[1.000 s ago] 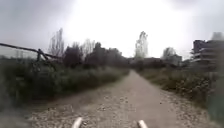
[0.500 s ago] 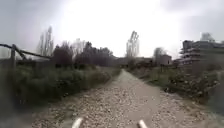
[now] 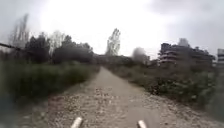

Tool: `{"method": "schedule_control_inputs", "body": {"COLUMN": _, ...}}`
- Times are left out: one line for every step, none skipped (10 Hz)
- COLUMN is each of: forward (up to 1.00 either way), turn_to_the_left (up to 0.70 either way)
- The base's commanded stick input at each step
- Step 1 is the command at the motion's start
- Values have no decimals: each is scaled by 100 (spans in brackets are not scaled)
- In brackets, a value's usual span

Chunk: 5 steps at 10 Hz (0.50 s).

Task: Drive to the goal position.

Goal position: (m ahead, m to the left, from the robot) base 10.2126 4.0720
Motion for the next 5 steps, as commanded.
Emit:
{"method": "schedule_control_inputs", "body": {"forward": 83, "turn_to_the_left": 0}}
{"method": "schedule_control_inputs", "body": {"forward": 83, "turn_to_the_left": 0}}
{"method": "schedule_control_inputs", "body": {"forward": 92, "turn_to_the_left": 0}}
{"method": "schedule_control_inputs", "body": {"forward": 98, "turn_to_the_left": 0}}
{"method": "schedule_control_inputs", "body": {"forward": 99, "turn_to_the_left": 0}}
